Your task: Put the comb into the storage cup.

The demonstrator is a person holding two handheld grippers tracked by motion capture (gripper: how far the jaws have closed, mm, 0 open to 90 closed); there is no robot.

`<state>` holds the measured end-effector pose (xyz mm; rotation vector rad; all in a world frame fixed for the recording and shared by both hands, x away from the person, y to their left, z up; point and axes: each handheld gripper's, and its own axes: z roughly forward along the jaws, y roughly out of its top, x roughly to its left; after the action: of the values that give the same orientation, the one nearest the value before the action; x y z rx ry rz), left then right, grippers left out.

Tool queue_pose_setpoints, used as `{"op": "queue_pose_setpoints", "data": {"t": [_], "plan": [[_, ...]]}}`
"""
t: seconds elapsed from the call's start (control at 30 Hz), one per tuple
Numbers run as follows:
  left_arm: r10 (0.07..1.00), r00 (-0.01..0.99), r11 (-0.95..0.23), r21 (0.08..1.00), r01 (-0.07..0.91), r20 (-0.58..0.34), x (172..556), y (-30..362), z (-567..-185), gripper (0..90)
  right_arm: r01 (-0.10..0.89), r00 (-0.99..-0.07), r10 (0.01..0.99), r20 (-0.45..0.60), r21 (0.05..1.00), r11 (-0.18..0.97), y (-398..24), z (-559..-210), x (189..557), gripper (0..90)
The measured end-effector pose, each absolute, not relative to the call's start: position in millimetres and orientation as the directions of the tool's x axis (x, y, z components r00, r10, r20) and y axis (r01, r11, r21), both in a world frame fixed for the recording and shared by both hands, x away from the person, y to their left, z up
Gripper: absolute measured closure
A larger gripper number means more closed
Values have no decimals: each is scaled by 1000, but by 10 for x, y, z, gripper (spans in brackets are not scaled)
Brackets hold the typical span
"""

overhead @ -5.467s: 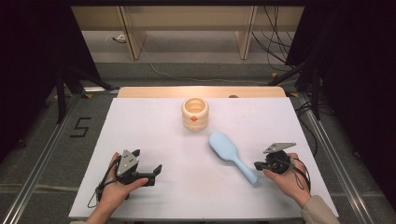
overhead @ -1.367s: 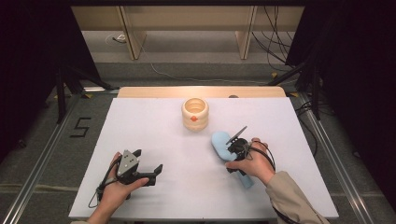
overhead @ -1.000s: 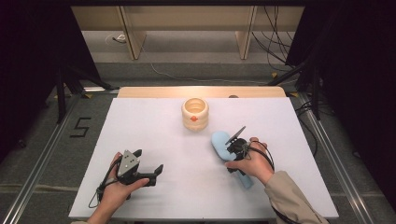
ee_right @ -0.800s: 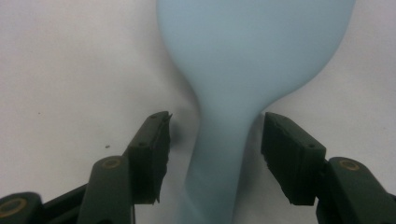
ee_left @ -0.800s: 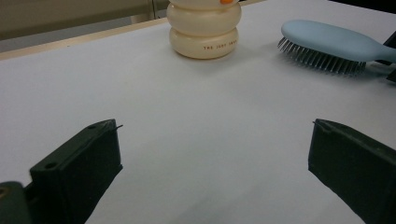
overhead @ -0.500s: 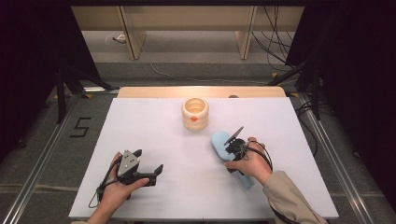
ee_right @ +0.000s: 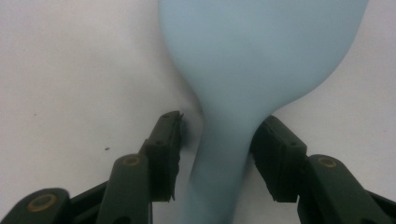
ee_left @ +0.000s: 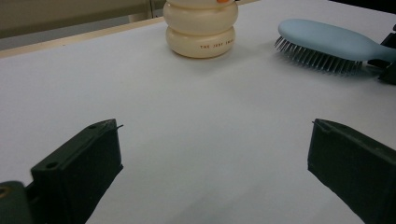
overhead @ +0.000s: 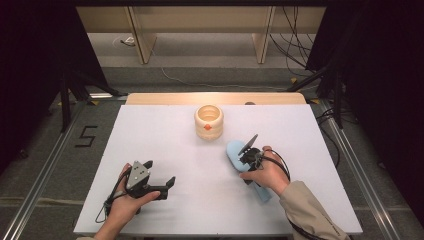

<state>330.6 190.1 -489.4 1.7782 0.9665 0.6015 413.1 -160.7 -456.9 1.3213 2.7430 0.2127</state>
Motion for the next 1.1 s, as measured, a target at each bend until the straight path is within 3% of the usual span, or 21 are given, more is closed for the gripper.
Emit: {"op": "queue_pose_setpoints", "data": {"t": [0.27, 0.47, 1.1], "plan": [[829, 559, -196, 920, 340, -30, 3305, 1902, -4896, 23, 797, -593, 805, -21, 130, 590, -1578, -4554, 4161, 658], [828, 559, -196, 920, 339, -30, 3304, 1902, -4894, 24, 816, -569, 822, -15, 118, 566, -1579, -4554, 4184, 698], [827, 561, -196, 919, 342, -33, 3303, 1897, -4897, 29, 827, -553, 832, 36, 143, 544, -1666, -4545, 4191, 702]]}}
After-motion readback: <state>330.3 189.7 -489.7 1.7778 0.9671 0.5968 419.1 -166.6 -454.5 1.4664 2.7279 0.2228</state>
